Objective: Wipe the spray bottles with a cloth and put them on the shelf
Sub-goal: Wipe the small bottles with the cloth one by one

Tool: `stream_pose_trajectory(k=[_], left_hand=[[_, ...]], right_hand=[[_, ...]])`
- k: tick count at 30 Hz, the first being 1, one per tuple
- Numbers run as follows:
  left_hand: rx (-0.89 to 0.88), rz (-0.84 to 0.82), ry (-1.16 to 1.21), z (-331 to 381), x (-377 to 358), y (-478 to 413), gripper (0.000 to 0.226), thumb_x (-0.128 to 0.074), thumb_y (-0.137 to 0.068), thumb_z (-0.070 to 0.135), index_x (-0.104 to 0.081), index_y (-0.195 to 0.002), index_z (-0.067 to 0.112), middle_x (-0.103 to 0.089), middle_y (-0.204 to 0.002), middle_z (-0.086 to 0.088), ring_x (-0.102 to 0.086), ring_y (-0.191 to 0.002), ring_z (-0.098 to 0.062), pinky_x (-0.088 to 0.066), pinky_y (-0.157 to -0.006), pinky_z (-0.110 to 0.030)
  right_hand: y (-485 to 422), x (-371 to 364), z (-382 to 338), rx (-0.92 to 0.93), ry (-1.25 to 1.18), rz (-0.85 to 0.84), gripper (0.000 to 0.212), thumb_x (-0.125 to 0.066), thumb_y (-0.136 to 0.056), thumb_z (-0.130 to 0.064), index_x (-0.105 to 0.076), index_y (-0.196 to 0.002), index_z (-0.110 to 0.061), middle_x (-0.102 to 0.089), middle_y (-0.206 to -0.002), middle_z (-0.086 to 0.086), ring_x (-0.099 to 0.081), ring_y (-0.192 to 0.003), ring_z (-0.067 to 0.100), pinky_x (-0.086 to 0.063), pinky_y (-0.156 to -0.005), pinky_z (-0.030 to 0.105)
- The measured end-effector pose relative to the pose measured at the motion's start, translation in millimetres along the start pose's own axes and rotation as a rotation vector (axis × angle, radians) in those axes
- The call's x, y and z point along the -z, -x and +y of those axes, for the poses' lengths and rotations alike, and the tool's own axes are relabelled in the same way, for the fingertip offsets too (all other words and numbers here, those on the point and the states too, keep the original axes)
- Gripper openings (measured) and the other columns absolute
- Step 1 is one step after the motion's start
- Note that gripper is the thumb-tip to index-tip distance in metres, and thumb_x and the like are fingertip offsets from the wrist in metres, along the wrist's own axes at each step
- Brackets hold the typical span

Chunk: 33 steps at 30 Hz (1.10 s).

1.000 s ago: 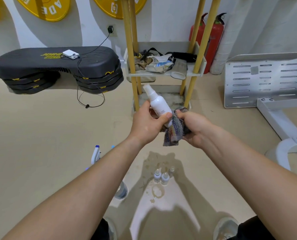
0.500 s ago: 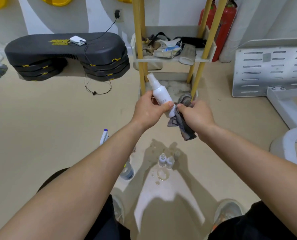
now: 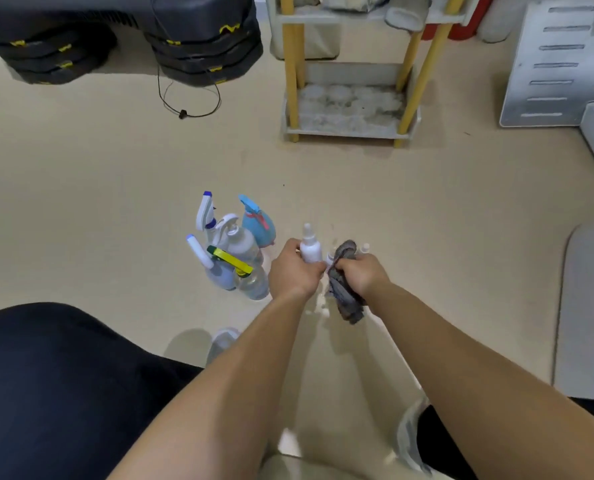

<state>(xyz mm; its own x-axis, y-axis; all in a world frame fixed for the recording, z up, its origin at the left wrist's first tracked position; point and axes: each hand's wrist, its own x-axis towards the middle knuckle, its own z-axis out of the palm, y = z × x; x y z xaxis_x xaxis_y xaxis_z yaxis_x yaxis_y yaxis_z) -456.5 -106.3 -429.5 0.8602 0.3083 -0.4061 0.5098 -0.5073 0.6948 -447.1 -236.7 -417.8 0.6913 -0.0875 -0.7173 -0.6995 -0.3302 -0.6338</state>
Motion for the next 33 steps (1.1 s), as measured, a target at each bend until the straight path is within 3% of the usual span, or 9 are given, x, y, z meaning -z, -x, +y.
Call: stream_pose_trajectory(k=[4,7,9,11,15,20,23,27,33], left_hand=[[0.045,-0.025,-0.074,-40.0,-35.4,-11.0,0.025,-0.069,-0.080,0.030,-0.052,-0.096,0.020,-0.066,-0.089,-0.006,-0.062,-0.086,-0.034,-0.047,-0.066,-0.036],[0.032,-0.046,-0.149,-63.4,-58.7,-21.9,0.025,-0.068,-0.082,0.029,-0.047,-0.095,0.023,-0.066,-0.091,-0.007,-0.060,-0.084,-0.033,-0.038,-0.064,-0.034],[0.033,-0.045,-0.167,-75.0,-69.2,-32.0,0.026,-0.067,-0.083,0.027,-0.045,-0.096,0.026,-0.065,-0.091,-0.004,-0.060,-0.081,-0.031,-0.038,-0.063,-0.033],[0.038,-0.012,-0.172,-83.7,-75.5,-42.4,0.024,-0.065,-0.083,0.025,-0.046,-0.098,0.027,-0.063,-0.089,-0.001,-0.058,-0.079,-0.030,-0.040,-0.062,-0.033],[0.089,0.084,-0.170,-97.0,-81.1,-56.1,0.017,-0.058,-0.084,0.017,-0.047,-0.094,0.024,-0.058,-0.082,0.003,-0.055,-0.074,-0.028,-0.038,-0.057,-0.032],[0.176,0.153,-0.125,-109.2,-85.2,-57.1,0.016,-0.055,-0.084,0.019,-0.047,-0.096,0.026,-0.062,-0.091,0.001,-0.056,-0.080,-0.033,-0.042,-0.066,-0.034],[0.220,0.169,-0.103,-116.6,-81.5,-49.2,0.021,-0.059,-0.085,0.023,-0.044,-0.100,0.025,-0.061,-0.097,0.000,-0.055,-0.084,-0.033,-0.043,-0.072,-0.035],[0.293,0.170,-0.084,-129.0,-72.1,-25.4,0.022,-0.061,-0.083,0.022,-0.043,-0.095,0.025,-0.056,-0.088,0.002,-0.055,-0.082,-0.031,-0.038,-0.070,-0.032],[0.338,0.235,-0.007,-152.1,-48.1,-14.4,0.021,-0.063,-0.085,0.019,-0.045,-0.095,0.021,-0.059,-0.091,-0.003,-0.055,-0.083,-0.030,-0.036,-0.069,-0.032]], right_hand=[[-19.9,-8.5,35.0,-0.097,0.016,0.014,0.019,-0.055,-0.084,-0.014,-0.065,-0.092,0.001,-0.072,-0.082,0.019,-0.072,-0.077,0.035,-0.059,-0.077,0.044],[-36.7,-10.8,58.1,-0.162,0.019,0.009,0.015,-0.052,-0.089,-0.009,-0.063,-0.091,0.000,-0.070,-0.074,0.015,-0.070,-0.063,0.027,-0.059,-0.068,0.038],[-53.1,-13.0,72.3,-0.185,0.002,0.004,0.017,-0.050,-0.089,-0.010,-0.064,-0.093,0.000,-0.074,-0.083,0.019,-0.074,-0.064,0.029,-0.062,-0.073,0.044],[-65.9,-15.2,81.5,-0.202,-0.018,0.008,0.016,-0.049,-0.090,-0.010,-0.064,-0.093,-0.004,-0.073,-0.085,0.016,-0.074,-0.066,0.028,-0.062,-0.068,0.040],[-86.2,-23.4,93.9,-0.215,0.044,0.004,0.021,-0.054,-0.088,-0.016,-0.067,-0.095,-0.002,-0.072,-0.097,0.020,-0.069,-0.093,0.039,-0.057,-0.084,0.046],[-94.6,-33.3,103.0,-0.204,0.071,-0.034,0.012,-0.054,-0.091,-0.017,-0.062,-0.086,-0.010,-0.065,-0.086,0.010,-0.060,-0.080,0.029,-0.045,-0.069,0.032],[-97.9,-38.8,105.4,-0.184,0.087,-0.043,0.012,-0.054,-0.092,-0.018,-0.060,-0.083,-0.013,-0.061,-0.082,0.007,-0.057,-0.080,0.028,-0.042,-0.069,0.031],[-92.9,-51.8,99.7,-0.151,0.105,-0.061,0.014,-0.054,-0.092,-0.019,-0.063,-0.091,-0.008,-0.063,-0.088,0.011,-0.058,-0.081,0.029,-0.044,-0.070,0.033],[-76.9,-83.4,79.5,-0.091,0.159,-0.159,0.012,-0.053,-0.091,-0.016,-0.061,-0.085,-0.008,-0.064,-0.089,0.015,-0.061,-0.087,0.034,-0.049,-0.079,0.038]])
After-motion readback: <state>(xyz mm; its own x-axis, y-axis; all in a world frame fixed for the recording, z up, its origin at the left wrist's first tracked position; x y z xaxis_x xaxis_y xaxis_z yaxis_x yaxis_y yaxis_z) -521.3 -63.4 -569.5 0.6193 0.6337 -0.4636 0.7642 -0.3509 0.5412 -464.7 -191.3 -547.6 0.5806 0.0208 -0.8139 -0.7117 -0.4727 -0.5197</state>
